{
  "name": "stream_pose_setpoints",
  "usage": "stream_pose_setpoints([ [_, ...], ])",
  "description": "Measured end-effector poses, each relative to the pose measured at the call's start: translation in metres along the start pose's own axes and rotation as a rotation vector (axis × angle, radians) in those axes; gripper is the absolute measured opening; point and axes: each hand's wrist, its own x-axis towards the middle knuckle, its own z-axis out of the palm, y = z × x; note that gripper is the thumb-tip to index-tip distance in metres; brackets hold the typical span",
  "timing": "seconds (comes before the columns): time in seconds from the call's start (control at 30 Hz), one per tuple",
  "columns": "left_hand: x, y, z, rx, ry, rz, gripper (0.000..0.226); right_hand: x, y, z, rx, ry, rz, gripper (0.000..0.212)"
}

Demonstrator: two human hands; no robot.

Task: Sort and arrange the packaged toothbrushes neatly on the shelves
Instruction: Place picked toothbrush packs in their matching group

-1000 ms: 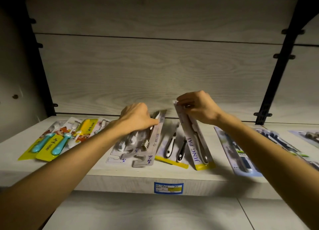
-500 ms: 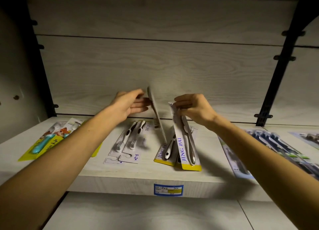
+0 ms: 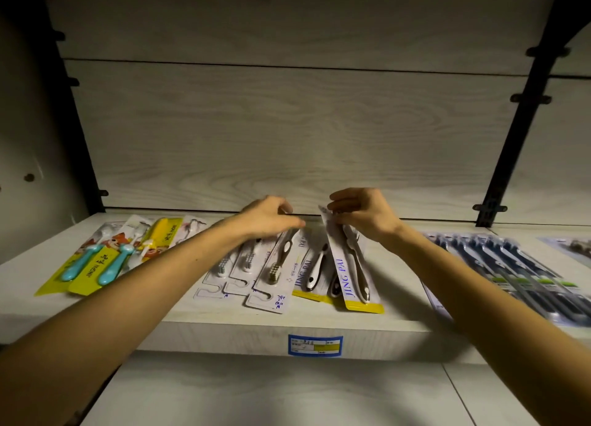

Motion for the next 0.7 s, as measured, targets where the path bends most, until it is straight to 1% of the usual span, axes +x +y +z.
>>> stream_pose_setpoints([
  [0.03,-0.003,0.002,-0.001,0.121,-0.050,0.006,0.049,-0.001,0.003,-0.001,0.000,0.005,-0.003,0.044],
  [0.07,-0.007,0.003,0.000,0.233,-0.088,-0.008,0.054,-0.001,0.005,-0.003,0.003,0.007,-0.003,0.044],
  [0.1,-0.010,0.005,0.002,0.341,-0.093,-0.020,0.061,-0.001,0.008,-0.005,0.006,0.007,-0.001,0.044],
  [0.17,-0.014,0.008,0.010,0.521,-0.004,0.004,0.066,-0.003,0.013,-0.008,0.010,0.008,0.006,0.044],
  [0.23,-0.015,0.012,0.018,0.580,0.106,0.048,0.059,-0.005,0.017,-0.012,0.011,0.006,0.011,0.044],
  [0.33,-0.014,0.015,0.021,0.526,0.197,0.012,0.039,-0.008,0.020,-0.016,0.011,0.009,0.009,0.044],
  [0.4,-0.013,0.016,0.019,0.476,0.216,-0.036,0.028,-0.009,0.021,-0.019,0.008,0.020,0.004,0.044],
  [0.47,-0.013,0.019,0.018,0.416,0.240,-0.061,0.024,-0.009,0.021,-0.021,0.011,0.036,-0.005,0.044],
  [0.57,-0.008,0.026,0.011,0.239,0.313,-0.081,0.021,-0.009,0.019,-0.024,0.027,0.057,-0.020,0.044],
  [0.7,0.000,0.034,-0.023,0.024,0.374,-0.067,0.019,-0.004,0.013,-0.028,0.073,0.066,-0.012,0.046],
])
